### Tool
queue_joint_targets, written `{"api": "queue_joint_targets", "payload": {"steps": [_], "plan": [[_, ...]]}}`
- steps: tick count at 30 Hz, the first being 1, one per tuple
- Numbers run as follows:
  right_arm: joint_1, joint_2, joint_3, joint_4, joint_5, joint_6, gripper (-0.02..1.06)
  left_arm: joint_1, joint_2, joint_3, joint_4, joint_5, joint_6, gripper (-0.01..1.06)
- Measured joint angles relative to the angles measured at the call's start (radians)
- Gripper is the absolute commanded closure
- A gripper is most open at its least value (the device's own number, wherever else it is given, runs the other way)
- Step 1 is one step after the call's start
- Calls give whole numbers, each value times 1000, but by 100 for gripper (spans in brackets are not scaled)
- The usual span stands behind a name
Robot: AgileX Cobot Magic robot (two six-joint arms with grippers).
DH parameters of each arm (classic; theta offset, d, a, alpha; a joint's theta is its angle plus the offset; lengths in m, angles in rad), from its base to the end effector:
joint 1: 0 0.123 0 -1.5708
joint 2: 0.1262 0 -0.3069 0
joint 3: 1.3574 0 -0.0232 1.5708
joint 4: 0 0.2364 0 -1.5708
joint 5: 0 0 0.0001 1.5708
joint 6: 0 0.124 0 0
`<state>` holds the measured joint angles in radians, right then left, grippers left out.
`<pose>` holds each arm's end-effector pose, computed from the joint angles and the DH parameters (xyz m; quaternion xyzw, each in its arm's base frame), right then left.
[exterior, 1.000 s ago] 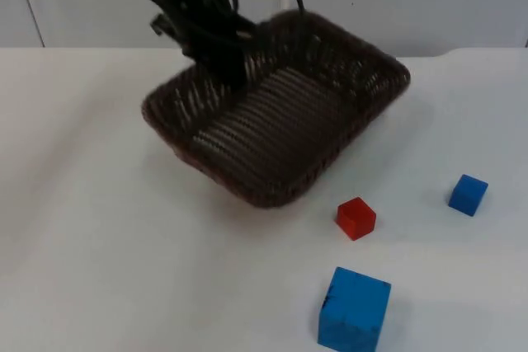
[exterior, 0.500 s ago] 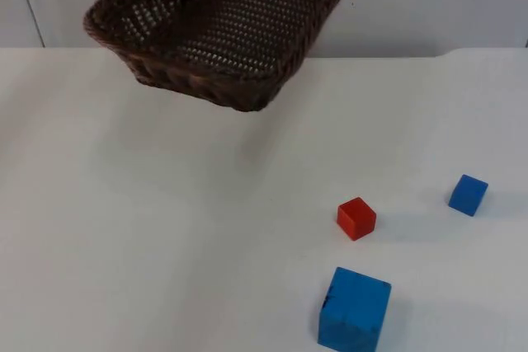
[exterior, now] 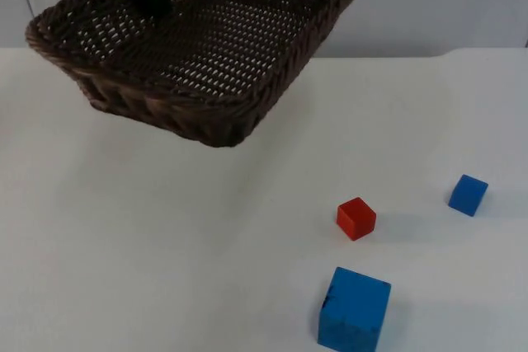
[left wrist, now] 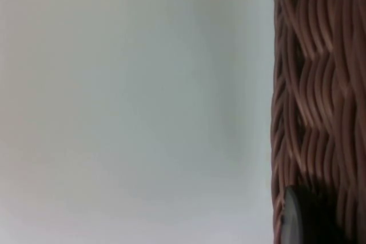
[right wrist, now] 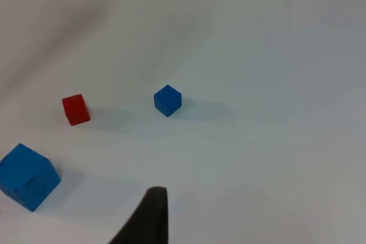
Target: Pick up the basket with the left hand and place the largest block into the basket with the right hand.
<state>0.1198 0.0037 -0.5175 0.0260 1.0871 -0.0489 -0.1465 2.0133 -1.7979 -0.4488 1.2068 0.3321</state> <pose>-0.0131 0.0013 0.2576 -0.0729 0.8533 0.0313 0.5153 0.4211 -0.1130 0.2652 0.1768 0.9534 -0.2043 0.1342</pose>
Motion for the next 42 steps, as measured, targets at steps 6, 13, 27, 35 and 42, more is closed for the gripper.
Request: {"api": "queue_joint_targets", "payload": {"steps": [6,13,27,35,42], "plan": [[0,0,0,0,0,0,0,13,-114,211,-13,-77,8,105],[0,0,0,0,0,0,0,121,-279,492,-66,-179,10,105],[0,0,0,0,0,0,0,296,-680,924,-142,-285,10,105],[0,0,0,0,0,0,0,296,-804,1034,-137,-283,8,105],[0,0,0,0,0,0,0,296,-814,1034,-120,-287,8,105]]}}
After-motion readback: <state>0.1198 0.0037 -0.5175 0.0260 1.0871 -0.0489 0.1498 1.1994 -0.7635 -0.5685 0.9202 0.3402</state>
